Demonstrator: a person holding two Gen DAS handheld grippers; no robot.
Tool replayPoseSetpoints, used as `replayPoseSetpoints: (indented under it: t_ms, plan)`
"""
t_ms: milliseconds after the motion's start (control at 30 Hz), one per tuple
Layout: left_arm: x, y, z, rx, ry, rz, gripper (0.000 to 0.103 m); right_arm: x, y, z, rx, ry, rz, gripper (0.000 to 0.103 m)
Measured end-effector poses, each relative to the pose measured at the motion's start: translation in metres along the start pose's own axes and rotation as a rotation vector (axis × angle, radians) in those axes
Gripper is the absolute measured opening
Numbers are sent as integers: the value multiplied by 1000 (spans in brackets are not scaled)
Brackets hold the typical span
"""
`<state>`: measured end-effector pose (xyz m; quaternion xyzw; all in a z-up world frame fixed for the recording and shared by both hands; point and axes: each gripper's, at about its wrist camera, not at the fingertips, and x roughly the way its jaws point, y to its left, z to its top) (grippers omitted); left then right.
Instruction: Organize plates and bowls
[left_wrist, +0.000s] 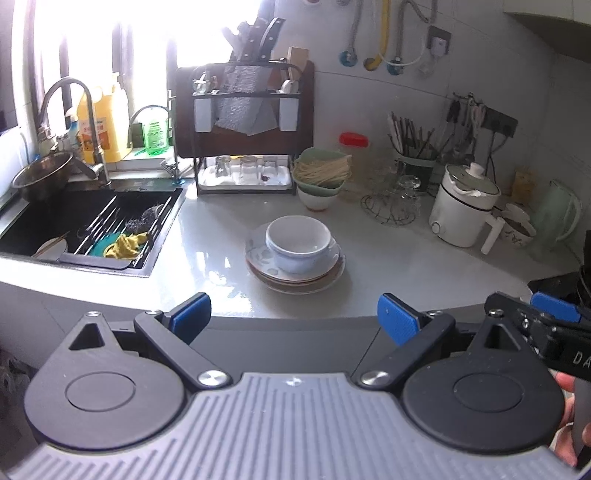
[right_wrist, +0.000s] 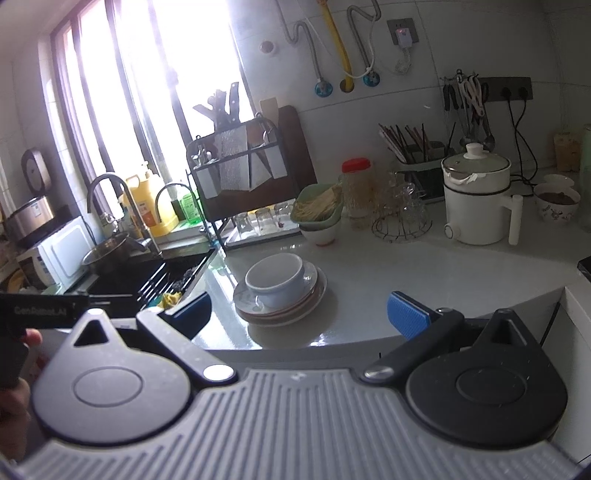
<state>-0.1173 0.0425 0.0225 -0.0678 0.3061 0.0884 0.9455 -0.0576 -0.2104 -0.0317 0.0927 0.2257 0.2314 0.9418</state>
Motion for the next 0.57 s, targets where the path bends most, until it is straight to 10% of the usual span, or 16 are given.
replayPoseSetpoints:
  t_ms: [567]
  plan:
    - [10,7,-4,-34,8,19,98,16,6,-2,-13,57,-17,103]
